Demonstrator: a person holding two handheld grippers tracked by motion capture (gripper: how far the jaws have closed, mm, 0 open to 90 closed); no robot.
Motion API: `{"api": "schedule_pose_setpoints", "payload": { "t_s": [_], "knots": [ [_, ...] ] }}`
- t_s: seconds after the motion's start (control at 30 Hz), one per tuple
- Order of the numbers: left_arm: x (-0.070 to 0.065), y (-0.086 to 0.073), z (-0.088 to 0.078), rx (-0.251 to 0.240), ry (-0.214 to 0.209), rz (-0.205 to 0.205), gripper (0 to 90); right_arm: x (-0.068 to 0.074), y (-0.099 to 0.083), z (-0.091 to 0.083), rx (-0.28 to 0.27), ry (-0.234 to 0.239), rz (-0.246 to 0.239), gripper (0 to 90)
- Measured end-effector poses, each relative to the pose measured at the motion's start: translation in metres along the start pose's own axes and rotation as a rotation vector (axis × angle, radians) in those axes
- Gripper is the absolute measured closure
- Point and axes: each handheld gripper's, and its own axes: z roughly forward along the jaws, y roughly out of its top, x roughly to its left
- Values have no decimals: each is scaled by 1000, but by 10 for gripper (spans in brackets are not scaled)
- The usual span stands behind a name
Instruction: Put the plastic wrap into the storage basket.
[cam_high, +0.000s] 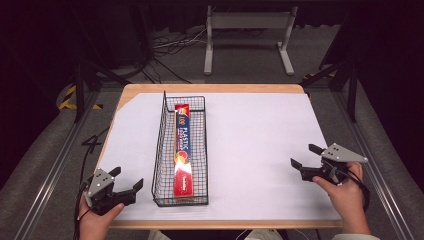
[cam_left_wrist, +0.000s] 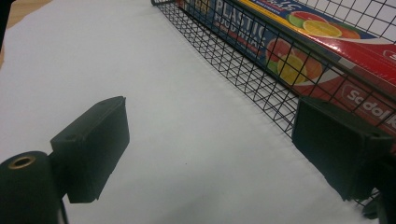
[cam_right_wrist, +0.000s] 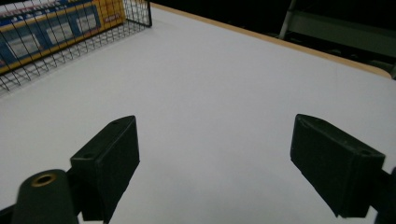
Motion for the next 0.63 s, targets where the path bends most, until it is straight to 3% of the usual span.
{"api": "schedule_pose_setpoints", "payload": {
  "t_s": [0.1,0.17,0.37,0.63],
  "knots": [
    [-2,2,2,-8,-4,18,121,1,-10,6,49,7,-4,157],
    [-2,4,3,-15,-5,29,121,1,-17,8,32,1,15,157],
    [5,10,9,-37,1,14,118,2,-30,13,69,5,21,157],
    [5,9,11,-37,-27,4,115,1,-33,11,40,5,63,158]
  ]
}}
